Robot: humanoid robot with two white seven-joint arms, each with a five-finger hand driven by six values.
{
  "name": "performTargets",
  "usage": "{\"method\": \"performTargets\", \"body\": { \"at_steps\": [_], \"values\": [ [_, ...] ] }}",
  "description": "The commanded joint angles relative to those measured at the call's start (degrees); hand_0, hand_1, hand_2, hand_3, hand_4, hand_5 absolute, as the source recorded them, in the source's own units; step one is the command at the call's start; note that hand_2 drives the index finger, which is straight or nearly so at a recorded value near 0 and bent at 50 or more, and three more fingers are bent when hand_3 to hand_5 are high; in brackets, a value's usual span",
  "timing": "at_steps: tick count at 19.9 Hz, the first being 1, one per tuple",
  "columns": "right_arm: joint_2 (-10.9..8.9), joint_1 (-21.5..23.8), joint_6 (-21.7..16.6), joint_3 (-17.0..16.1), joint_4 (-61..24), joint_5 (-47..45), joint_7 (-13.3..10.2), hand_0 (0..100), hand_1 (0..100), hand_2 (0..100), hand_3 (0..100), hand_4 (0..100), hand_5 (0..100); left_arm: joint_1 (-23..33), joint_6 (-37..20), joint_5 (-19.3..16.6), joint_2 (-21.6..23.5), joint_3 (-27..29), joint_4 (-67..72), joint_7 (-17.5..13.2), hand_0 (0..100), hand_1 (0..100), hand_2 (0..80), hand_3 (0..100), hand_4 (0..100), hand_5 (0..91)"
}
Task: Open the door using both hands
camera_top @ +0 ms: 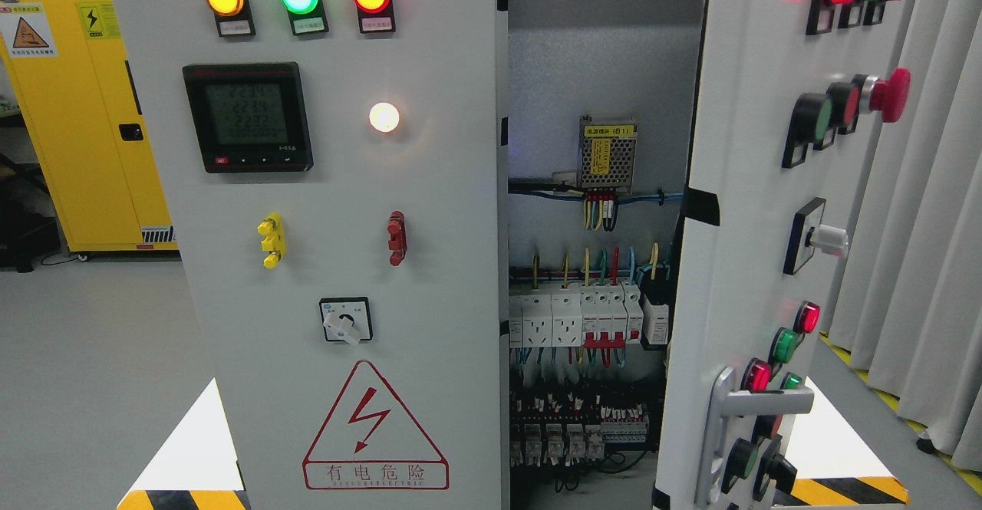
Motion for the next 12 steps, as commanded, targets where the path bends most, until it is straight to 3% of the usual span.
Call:
{"method": "performTargets", "body": {
  "at_steps": [1,3,7,8,9,12],
  "values": [
    [-1.32,0.00,0.03,-0.55,0.13,0.00,0.00,22,1,0,0,0,0,9.08,0.27,0.08,0.41,0.19,-27.85,-9.59,0,0,0.0,0,0,0.0],
    [-1.32,0.00,0.03,-0.55,0.22,0.00,0.00,22,1,0,0,0,0,11.65,0.27,0.17,0.32,1.50,-38.07,-16.98,0,0,0.0,0,0,0.0],
    [-1.32,0.00,0.03,-0.55,0.22,0.00,0.00,22,1,0,0,0,0,11.83,0.10,2.27,-0.21,9.33,-51.25,-19.29,0,0,0.0,0,0,0.0],
    [-1.32,0.00,0.03,-0.55,0.22,0.00,0.00,22,1,0,0,0,0,12.18,0.10,3.84,-0.12,10.03,-56.08,-21.65,0,0,0.0,0,0,0.0],
    [-1.32,0.00,0.03,-0.55,0.22,0.00,0.00,22,1,0,0,0,0,13.14,0.10,5.16,-0.21,10.47,-60.04,-25.15,0,0,0.0,0,0,0.0],
    [-1.32,0.00,0.03,-0.55,0.22,0.00,0.00,22,1,0,0,0,0,13.94,0.36,6.41,-0.21,10.48,-69.11,-40.34,0,0,0.0,0,0,0.0]
  ]
}}
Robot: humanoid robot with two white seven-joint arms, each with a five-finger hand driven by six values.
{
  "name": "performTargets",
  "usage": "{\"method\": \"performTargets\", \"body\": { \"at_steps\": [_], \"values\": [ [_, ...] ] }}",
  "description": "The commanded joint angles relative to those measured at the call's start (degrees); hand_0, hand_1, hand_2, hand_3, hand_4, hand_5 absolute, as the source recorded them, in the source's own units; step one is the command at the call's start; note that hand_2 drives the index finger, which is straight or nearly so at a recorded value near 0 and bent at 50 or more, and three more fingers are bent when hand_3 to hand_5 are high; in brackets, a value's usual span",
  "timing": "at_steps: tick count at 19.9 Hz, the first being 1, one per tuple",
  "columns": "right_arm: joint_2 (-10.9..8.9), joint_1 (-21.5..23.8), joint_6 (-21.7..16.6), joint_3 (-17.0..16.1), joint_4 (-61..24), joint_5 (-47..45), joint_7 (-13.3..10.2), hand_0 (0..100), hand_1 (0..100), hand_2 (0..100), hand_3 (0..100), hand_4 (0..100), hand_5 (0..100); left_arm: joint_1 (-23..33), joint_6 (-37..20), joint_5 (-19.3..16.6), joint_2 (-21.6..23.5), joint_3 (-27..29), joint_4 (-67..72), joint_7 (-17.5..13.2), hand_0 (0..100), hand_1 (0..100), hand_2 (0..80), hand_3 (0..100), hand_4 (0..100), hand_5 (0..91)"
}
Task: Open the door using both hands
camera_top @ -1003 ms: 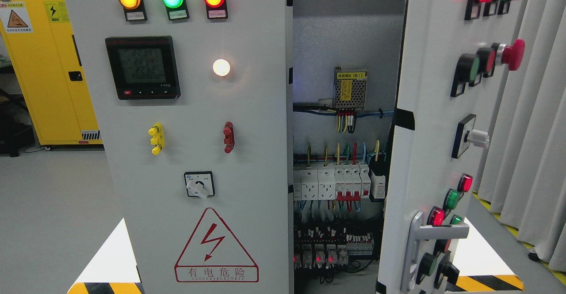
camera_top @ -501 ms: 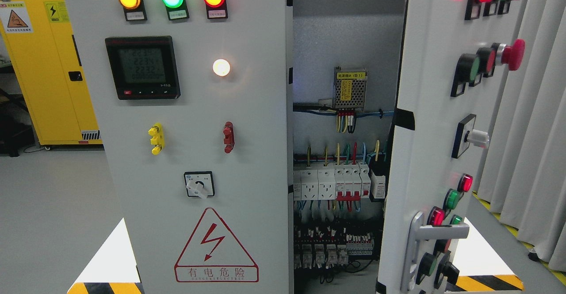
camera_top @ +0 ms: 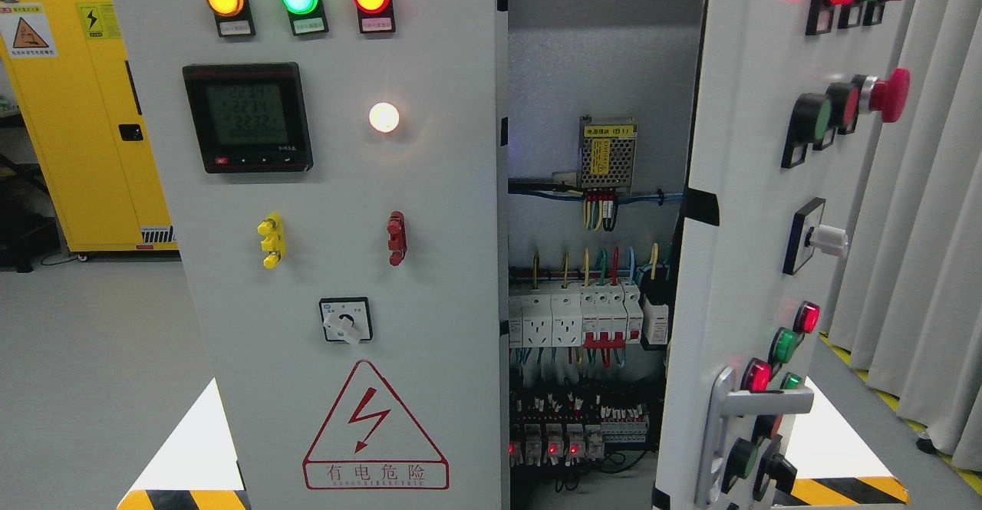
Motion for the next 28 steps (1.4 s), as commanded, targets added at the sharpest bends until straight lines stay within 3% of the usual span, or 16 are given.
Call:
{"method": "performTargets", "body": {
  "at_steps": [1,3,7,12,19,22,28],
  "values": [
    [-1.32,0.01,-0.01,-0.18,0.08,0.00,0.00,22,1,0,0,0,0,2.71,0.29,2.98,0.01,5.41,-36.78,-12.39,0,0,0.0,0,0,0.0],
    [-1.32,0.01,-0.01,-0.18,0.08,0.00,0.00,22,1,0,0,0,0,2.62,0.29,3.59,1.06,5.06,-40.64,-12.41,0,0,0.0,0,0,0.0],
    [-1.23,0.01,-0.01,-0.18,0.08,0.00,0.00,22,1,0,0,0,0,2.62,0.47,10.17,9.75,2.96,-47.95,-12.41,0,0,0.0,0,0,0.0],
    [-1.32,0.01,-0.01,-0.09,0.17,0.00,0.00,22,1,0,0,0,0,2.98,0.56,22.29,23.01,-2.13,-53.83,-12.15,0,0,0.0,0,0,0.0],
    [-1.32,0.09,-0.01,1.58,0.17,0.00,0.00,22,1,0,0,0,0,1.05,0.64,34.17,38.05,-6.45,-61.67,-12.15,0,0,0.0,0,0,0.0],
    [-1.32,0.01,-0.01,1.49,0.17,0.00,0.00,22,1,0,0,0,0,-4.82,1.25,41.02,44.91,-8.11,-62.11,-12.15,0,0,0.0,0,0,0.0],
    [-1.41,0.01,-0.01,1.49,0.17,0.00,0.00,22,1,0,0,0,0,-25.02,17.33,49.90,44.49,-12.24,-62.20,-12.06,0,0,0.0,0,0,0.0]
  ]
}}
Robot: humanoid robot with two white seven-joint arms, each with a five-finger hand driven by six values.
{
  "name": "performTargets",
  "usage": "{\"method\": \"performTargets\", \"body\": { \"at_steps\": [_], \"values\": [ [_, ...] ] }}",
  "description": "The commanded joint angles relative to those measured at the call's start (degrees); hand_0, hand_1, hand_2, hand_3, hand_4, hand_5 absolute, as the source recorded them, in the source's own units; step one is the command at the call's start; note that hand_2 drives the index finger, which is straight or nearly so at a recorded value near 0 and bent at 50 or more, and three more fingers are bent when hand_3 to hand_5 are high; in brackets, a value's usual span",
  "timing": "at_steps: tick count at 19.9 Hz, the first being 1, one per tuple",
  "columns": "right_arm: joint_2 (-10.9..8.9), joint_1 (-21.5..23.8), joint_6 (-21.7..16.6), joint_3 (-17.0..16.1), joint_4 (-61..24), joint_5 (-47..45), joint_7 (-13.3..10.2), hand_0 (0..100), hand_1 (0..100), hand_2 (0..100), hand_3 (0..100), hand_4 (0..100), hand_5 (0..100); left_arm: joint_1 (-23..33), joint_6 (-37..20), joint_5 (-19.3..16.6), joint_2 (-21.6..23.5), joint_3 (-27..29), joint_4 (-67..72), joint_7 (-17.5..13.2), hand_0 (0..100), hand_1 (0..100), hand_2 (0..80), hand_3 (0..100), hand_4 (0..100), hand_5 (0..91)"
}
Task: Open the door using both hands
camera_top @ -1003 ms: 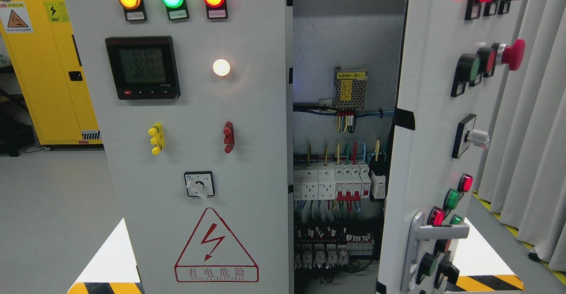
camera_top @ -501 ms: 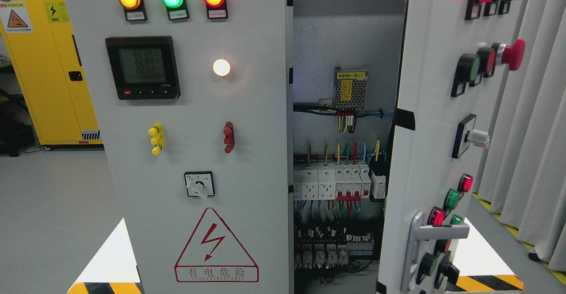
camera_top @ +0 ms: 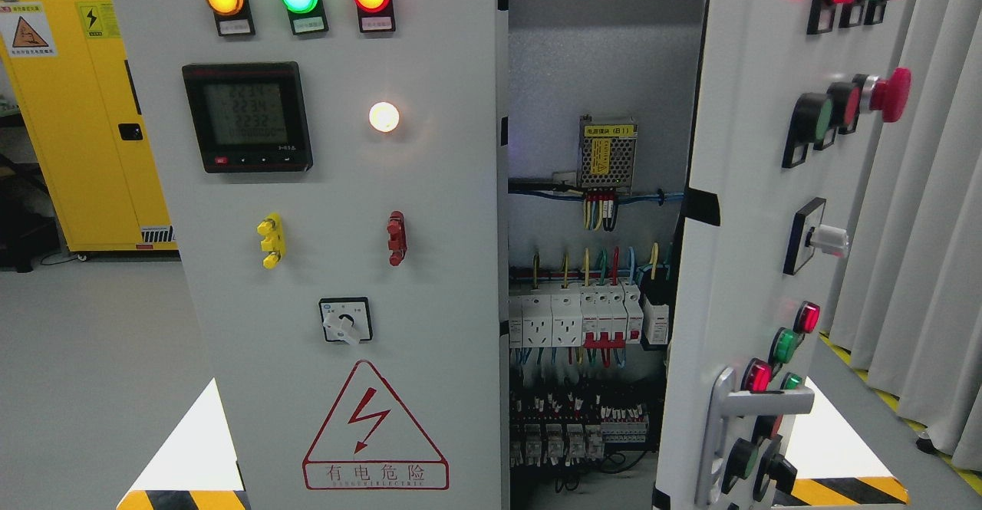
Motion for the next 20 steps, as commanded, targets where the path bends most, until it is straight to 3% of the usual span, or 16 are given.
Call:
{"method": "performTargets", "body": {
  "at_steps": [1,5,12,17,20],
  "values": [
    [-1.41,-0.02,-0.01,0.54,0.03,0.00,0.00,22,1,0,0,0,0,-17.91,6.60,9.53,11.62,-8.08,-7.92,0.27,0,0,0.0,0,0,0.0],
    [-1.41,-0.02,-0.01,0.54,0.03,0.00,0.00,22,1,0,0,0,0,-30.92,11.34,10.50,9.70,-15.46,-7.65,0.45,0,0,0.0,0,0,0.0],
    [-1.41,-0.02,-0.01,0.54,0.03,0.00,0.00,22,1,0,0,0,0,-50.00,18.73,11.82,1.45,-24.78,-3.62,1.94,0,0,0.0,0,0,0.0],
    [-1.41,-0.02,-0.01,0.54,0.03,0.00,0.00,22,1,0,0,0,0,-58.53,23.29,11.38,-7.43,-26.64,4.20,5.10,0,0,0.0,0,0,0.0],
    [-1.41,-0.02,-0.01,0.54,0.03,0.00,0.00,22,1,0,0,0,0,-60.65,26.03,10.77,-12.09,-26.72,5.53,5.81,0,0,0.0,0,0,0.0]
  ]
}}
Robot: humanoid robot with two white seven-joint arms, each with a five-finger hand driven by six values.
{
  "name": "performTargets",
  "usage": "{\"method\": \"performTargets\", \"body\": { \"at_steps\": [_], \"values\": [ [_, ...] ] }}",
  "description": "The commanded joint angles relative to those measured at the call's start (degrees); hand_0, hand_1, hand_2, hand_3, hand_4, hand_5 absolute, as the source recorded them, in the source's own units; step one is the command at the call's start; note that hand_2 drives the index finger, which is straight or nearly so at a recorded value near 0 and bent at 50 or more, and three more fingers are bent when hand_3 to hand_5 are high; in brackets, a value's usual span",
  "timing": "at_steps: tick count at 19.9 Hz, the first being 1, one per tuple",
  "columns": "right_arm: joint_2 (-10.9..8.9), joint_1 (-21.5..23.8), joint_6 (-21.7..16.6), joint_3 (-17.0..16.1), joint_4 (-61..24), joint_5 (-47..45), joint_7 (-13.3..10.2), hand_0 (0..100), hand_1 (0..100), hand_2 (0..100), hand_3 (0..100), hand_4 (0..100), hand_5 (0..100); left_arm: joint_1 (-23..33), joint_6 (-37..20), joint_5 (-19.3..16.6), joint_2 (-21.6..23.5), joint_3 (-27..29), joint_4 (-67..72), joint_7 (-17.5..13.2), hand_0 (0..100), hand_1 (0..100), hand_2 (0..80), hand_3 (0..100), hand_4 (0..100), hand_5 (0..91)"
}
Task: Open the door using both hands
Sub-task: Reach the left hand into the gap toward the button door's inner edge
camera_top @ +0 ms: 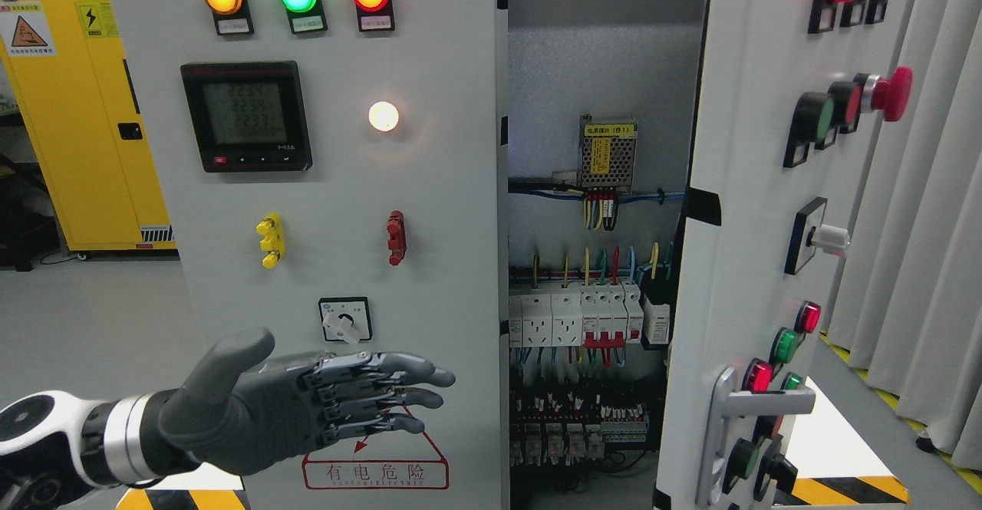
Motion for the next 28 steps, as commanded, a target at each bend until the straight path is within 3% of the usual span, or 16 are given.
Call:
{"method": "performTargets", "body": {
  "at_steps": [1,7,18,21,23,26,28],
  "values": [
    [-1.41,0.00,-0.03,0.09,0.00,0.00,0.02,22,1,0,0,0,0,-9.00,3.02,-0.96,-12.61,-7.61,6.43,1.14,0,0,0.0,0,0,0.0],
    [-1.41,0.00,-0.03,0.09,0.00,0.00,0.02,22,1,0,0,0,0,-11.99,6.80,-9.22,-23.78,-8.23,10.03,1.40,0,0,0.0,0,0,0.0],
    [-1.41,0.00,-0.03,0.00,0.00,0.00,0.02,22,1,0,0,0,0,-17.00,8.83,-13.88,-31.87,-7.61,13.99,1.58,0,0,0.0,0,0,0.0],
    [-1.41,0.00,-0.03,0.00,0.00,0.00,0.02,22,1,0,0,0,0,-17.97,8.83,-16.87,-34.59,-7.44,15.21,1.58,0,0,0.0,0,0,0.0],
    [-1.41,0.00,-0.03,0.00,-0.09,0.00,0.02,22,1,0,0,0,0,-18.93,8.83,-17.84,-36.09,-7.26,16.36,2.80,0,0,0.0,0,0,0.0],
    [-1.41,0.00,-0.03,0.00,0.00,0.00,0.02,22,1,0,0,0,0,-19.64,8.91,-17.93,-36.80,-6.74,16.45,7.63,0,0,0.0,0,0,0.0],
    [-1.41,0.00,-0.03,0.00,-0.09,0.00,0.02,22,1,0,0,0,0,-19.55,9.00,-17.75,-36.89,-6.73,16.01,8.08,0,0,0.0,0,0,0.0]
  ]
}}
